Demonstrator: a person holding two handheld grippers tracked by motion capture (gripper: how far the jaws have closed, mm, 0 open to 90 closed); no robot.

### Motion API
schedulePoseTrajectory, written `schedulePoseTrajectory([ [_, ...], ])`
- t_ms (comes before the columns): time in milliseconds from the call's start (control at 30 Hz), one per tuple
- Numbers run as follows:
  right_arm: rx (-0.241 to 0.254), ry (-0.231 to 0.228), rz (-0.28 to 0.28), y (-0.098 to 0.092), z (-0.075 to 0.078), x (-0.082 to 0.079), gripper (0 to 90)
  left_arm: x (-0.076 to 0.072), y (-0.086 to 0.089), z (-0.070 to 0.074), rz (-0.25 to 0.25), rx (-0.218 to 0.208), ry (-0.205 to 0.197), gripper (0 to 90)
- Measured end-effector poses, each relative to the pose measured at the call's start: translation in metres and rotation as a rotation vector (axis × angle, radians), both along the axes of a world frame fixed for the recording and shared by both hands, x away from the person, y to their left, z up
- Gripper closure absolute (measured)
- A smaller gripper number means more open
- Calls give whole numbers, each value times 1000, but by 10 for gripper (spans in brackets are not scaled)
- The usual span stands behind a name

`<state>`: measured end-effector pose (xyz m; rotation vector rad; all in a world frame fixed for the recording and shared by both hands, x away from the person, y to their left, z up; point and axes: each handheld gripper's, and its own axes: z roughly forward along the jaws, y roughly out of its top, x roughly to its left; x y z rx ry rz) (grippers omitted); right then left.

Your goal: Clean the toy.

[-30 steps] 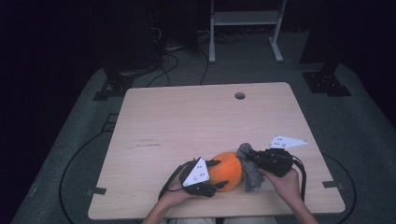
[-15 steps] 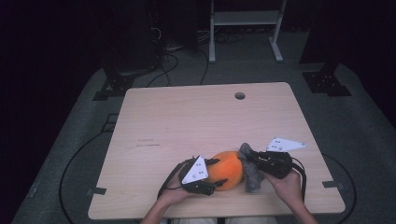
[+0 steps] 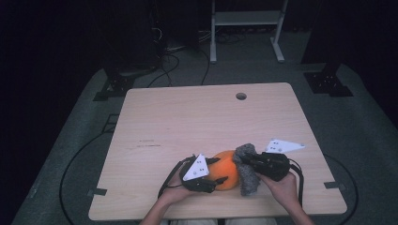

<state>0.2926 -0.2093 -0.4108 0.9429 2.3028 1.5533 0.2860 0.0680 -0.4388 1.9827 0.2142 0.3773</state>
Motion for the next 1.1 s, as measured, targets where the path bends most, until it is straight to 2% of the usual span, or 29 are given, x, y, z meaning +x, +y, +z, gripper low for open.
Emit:
schedulePoseTrajectory([
  [67,19,-11,0,0,5,-6,811,0,-1,-1,3,-8,1,357],
  [133,3,-54,39,7,11,-13,810,1,-1,-1,4,-9,4,357],
  [200,-8,-67,54,11,12,-16,809,1,0,-1,2,-6,1,361],
  [233,-56,-81,58,17,9,-16,810,1,0,0,3,5,-5,362],
  [300,-64,-80,57,17,6,-14,810,0,0,0,5,10,-12,366],
  [333,-16,-29,44,10,2,-7,811,-1,1,0,7,16,-14,373],
  [400,-33,-25,-6,1,0,-2,811,0,2,0,11,12,-6,375],
  [467,-26,-15,-44,-6,0,-2,811,1,2,0,14,4,-2,375],
  [500,-12,-23,-39,-7,2,-4,811,2,2,0,15,3,-2,374],
  [567,27,-51,16,-1,8,-12,810,2,1,-1,13,0,-3,372],
  [633,13,-84,59,8,13,-18,809,1,0,-1,12,3,-8,372],
  [700,-11,-77,77,15,12,-19,810,1,0,-1,10,4,-12,372],
  [833,-15,-40,55,11,3,-11,811,1,-1,-1,15,7,-9,371],
  [933,-29,-18,-18,-3,-1,-3,810,1,-1,-1,18,1,-1,369],
  [967,-44,-23,-30,-6,-1,-4,810,2,-1,-1,17,0,-1,369],
  [1033,-33,-43,-20,-4,2,-8,810,3,0,-1,16,-5,5,367],
  [1100,-14,-68,27,4,6,-14,810,3,0,-2,18,-9,8,367],
])
